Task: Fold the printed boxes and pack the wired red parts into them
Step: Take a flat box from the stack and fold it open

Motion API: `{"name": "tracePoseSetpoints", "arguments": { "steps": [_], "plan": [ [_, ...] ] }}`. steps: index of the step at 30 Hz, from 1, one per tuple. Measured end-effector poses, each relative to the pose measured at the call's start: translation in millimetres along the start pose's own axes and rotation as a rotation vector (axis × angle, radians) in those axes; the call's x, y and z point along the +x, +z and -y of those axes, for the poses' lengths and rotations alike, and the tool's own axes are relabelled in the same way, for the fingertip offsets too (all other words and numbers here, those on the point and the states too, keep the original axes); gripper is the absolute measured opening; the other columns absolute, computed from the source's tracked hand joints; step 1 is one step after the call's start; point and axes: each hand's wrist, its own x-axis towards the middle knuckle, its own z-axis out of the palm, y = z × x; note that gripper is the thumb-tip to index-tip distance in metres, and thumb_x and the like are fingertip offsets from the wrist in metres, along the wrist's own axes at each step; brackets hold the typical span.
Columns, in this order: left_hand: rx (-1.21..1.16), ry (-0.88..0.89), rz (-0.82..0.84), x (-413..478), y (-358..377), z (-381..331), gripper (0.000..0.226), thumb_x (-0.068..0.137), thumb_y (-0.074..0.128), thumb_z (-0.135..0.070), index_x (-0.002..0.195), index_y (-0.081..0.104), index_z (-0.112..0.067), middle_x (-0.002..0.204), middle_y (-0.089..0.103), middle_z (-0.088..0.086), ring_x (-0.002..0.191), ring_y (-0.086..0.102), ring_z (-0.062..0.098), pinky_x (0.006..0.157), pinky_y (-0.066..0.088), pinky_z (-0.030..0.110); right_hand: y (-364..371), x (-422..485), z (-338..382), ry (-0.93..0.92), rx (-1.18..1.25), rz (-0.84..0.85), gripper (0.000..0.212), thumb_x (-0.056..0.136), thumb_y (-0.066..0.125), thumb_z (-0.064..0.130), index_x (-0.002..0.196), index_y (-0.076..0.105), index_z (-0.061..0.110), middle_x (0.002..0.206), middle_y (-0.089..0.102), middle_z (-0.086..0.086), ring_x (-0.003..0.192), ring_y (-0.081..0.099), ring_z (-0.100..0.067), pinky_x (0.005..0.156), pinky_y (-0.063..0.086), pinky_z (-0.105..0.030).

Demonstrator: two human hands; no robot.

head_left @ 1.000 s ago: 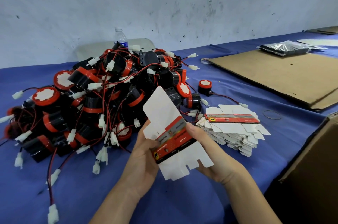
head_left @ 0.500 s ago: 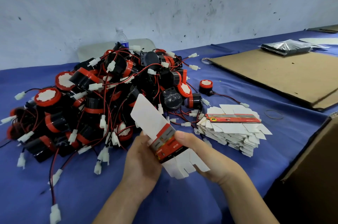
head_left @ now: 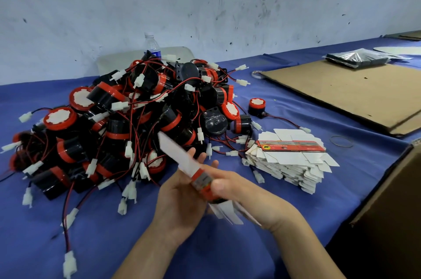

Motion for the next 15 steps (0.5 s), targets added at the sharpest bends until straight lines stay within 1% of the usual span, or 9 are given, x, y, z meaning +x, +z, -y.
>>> {"name": "tracePoseSetpoints", "arguments": {
  "steps": [1,3,4,6,8,10,11,13,15],
  "plan": [
    [-0.008,0.001,0.025,0,0,-1,0.05,0.07,0.053,-0.008,0.117,0.068,-0.017,0.116,0.069,0.009,0.104,0.068,0.028,0.08,0.053,0.047,4,-4,1,-0.042,0.04,-0.032,0.055,0.089,0.052,0.031,0.141,0.035,0.041,0.142,0.044,0.009,0.125,0.044,0.006,0.105,0.032,-0.011],
    [0.004,-0.036,0.093,-4,1,-5,0.047,0.056,0.068,-0.018,0.101,0.076,-0.009,0.106,0.071,0.016,0.093,0.07,0.032,0.081,0.055,0.049,0,-12,-4,-0.1,0.14,-0.103,0.071,0.071,0.062,0.048,0.138,0.038,0.048,0.138,0.05,0.013,0.123,0.052,-0.003,0.107,0.039,-0.026],
    [-0.001,-0.053,0.078,-5,3,-5,0.051,0.052,0.072,-0.023,0.1,0.076,-0.004,0.105,0.07,0.02,0.09,0.07,0.034,0.084,0.055,0.049,-4,-14,-8,-0.113,0.153,-0.165,0.077,0.067,0.067,0.05,0.139,0.038,0.048,0.136,0.053,0.009,0.121,0.055,-0.007,0.106,0.042,-0.031],
    [-0.05,-0.105,0.135,-10,13,-4,0.069,0.054,0.082,-0.032,0.111,0.067,0.005,0.105,0.068,0.025,0.092,0.069,0.037,0.086,0.054,0.047,-15,-8,-14,-0.1,0.176,-0.278,0.086,0.063,0.078,0.047,0.14,0.038,0.045,0.126,0.061,0.007,0.115,0.059,-0.006,0.097,0.048,-0.028],
    [-0.073,-0.043,0.24,-16,25,-2,0.084,0.038,0.095,-0.044,0.094,0.068,0.014,0.087,0.07,0.028,0.08,0.072,0.033,0.071,0.059,0.034,-24,-5,-20,-0.072,0.184,-0.338,0.091,0.064,0.086,0.035,0.141,0.039,0.04,0.11,0.07,0.01,0.112,0.06,-0.001,0.091,0.05,-0.023],
    [-0.039,-0.051,0.064,-19,21,0,0.077,0.004,0.094,-0.046,0.057,0.072,0.005,0.061,0.068,0.02,0.051,0.068,0.029,0.04,0.053,0.03,-29,-5,-28,-0.051,0.16,-0.367,0.084,0.067,0.08,0.025,0.14,0.04,0.039,0.103,0.073,0.007,0.115,0.059,-0.007,0.097,0.049,-0.029],
    [-0.007,-0.053,0.016,-20,15,-2,0.069,0.016,0.092,-0.051,0.059,0.074,0.0,0.062,0.068,0.017,0.051,0.068,0.029,0.041,0.054,0.032,-30,-5,-29,-0.048,0.149,-0.393,0.079,0.071,0.078,0.02,0.138,0.041,0.038,0.101,0.074,0.004,0.114,0.06,-0.011,0.098,0.048,-0.032],
    [0.014,-0.075,0.048,-17,9,-4,0.062,0.068,0.067,-0.064,0.089,0.078,-0.006,0.088,0.072,0.019,0.078,0.071,0.034,0.065,0.059,0.041,-32,-2,-31,-0.041,0.153,-0.44,0.07,0.078,0.073,0.005,0.135,0.045,0.035,0.1,0.074,-0.001,0.11,0.062,-0.017,0.098,0.048,-0.036],
    [-0.018,-0.1,0.022,-11,4,-7,0.073,0.084,0.042,-0.071,0.107,0.075,-0.01,0.111,0.069,0.019,0.102,0.067,0.036,0.081,0.056,0.046,-34,0,-33,-0.047,0.217,-0.537,0.063,0.08,0.069,-0.005,0.133,0.051,0.024,0.097,0.073,-0.007,0.1,0.066,-0.021,0.097,0.049,-0.038]
  ]
}}
